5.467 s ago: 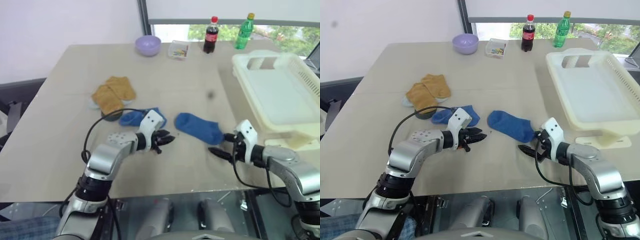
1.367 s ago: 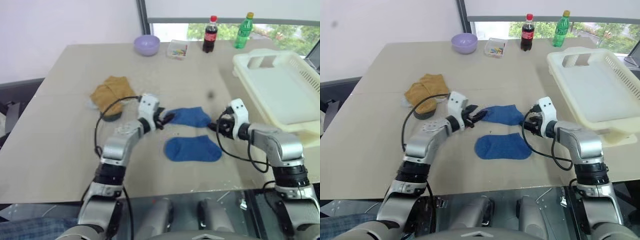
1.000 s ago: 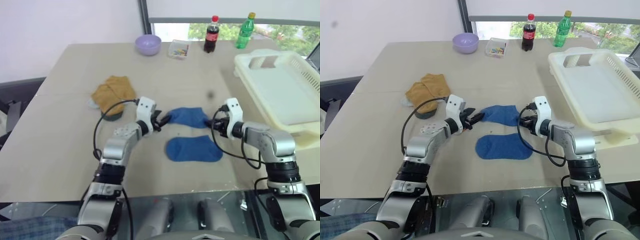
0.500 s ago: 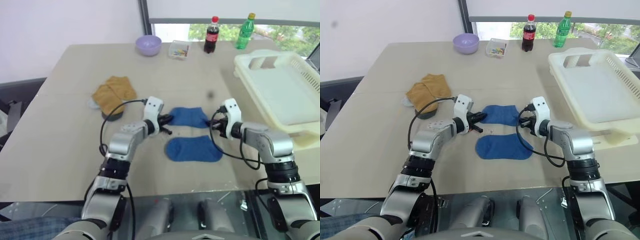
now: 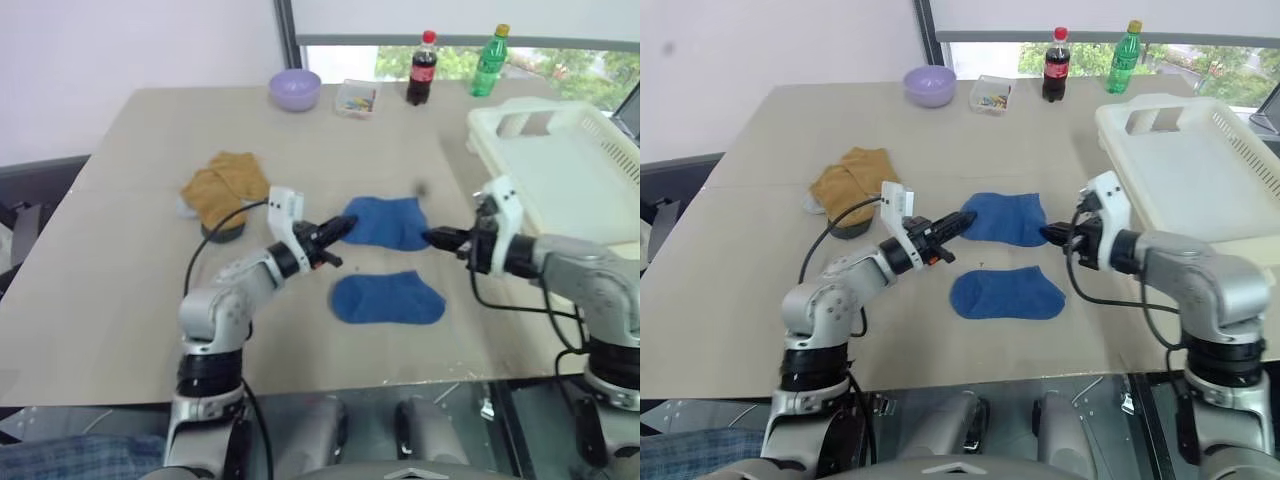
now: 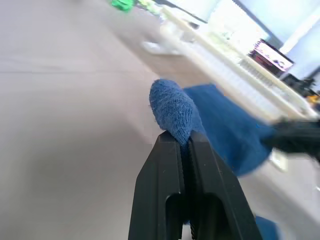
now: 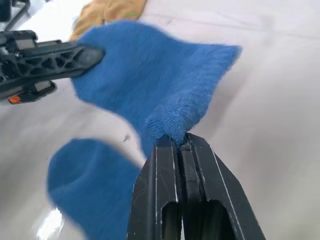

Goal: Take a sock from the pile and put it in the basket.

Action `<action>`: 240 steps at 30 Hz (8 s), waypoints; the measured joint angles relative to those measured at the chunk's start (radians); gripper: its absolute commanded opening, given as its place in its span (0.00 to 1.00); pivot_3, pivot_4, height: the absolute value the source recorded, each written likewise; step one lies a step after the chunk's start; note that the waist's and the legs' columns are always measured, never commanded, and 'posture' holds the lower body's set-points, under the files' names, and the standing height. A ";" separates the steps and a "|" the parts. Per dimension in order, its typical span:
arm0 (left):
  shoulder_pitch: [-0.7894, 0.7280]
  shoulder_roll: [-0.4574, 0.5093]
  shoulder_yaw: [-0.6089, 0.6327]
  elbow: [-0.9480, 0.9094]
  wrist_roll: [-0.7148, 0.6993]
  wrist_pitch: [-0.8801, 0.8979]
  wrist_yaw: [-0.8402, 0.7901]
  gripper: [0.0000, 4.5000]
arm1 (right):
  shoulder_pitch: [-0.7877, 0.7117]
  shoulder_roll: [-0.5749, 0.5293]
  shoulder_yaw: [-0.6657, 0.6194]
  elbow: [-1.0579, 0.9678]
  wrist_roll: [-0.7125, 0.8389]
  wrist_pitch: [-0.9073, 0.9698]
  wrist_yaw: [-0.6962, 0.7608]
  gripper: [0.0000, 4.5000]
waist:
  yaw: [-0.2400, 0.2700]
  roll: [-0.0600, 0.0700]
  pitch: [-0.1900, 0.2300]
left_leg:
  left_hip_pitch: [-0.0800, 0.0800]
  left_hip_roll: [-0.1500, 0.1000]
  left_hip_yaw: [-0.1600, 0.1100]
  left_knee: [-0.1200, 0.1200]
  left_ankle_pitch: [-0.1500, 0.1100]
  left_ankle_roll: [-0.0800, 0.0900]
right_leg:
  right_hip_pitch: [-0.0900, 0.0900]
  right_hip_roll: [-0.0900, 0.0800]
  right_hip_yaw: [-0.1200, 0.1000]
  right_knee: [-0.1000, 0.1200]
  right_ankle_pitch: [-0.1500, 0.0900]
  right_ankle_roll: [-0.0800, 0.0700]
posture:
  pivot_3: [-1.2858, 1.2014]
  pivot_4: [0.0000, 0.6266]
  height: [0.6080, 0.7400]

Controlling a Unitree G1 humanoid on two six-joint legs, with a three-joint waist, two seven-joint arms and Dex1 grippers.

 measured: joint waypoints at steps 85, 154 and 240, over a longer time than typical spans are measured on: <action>0.274 0.021 -0.239 -0.182 0.070 -0.051 0.178 0.00 | 0.405 -0.251 0.051 -0.090 -0.099 -0.608 0.223 0.54 | 0.028 -0.002 0.002 | 0.001 0.001 0.000 -0.004 0.000 0.000 | 0.004 0.000 -0.002 -0.010 0.000 0.001 | 0.52 0.24 1.00; 0.001 -0.133 0.068 0.222 -0.688 0.375 0.148 0.97 | 0.300 -0.067 0.460 0.012 -0.545 -0.765 0.164 0.55 | 0.024 -0.004 -0.008 | 0.006 0.001 -0.002 -0.006 0.000 -0.008 | 0.007 0.001 -0.002 -0.011 0.000 0.001 | 0.52 0.24 1.00; 0.013 -0.145 -0.013 0.269 -0.751 0.204 0.244 0.97 | 0.257 -0.049 0.484 -0.012 -0.584 -0.700 0.143 0.55 | 0.005 -0.003 -0.008 | 0.005 0.001 -0.002 -0.010 0.004 -0.007 | 0.005 0.001 -0.002 -0.012 0.000 0.000 | 0.52 0.24 1.00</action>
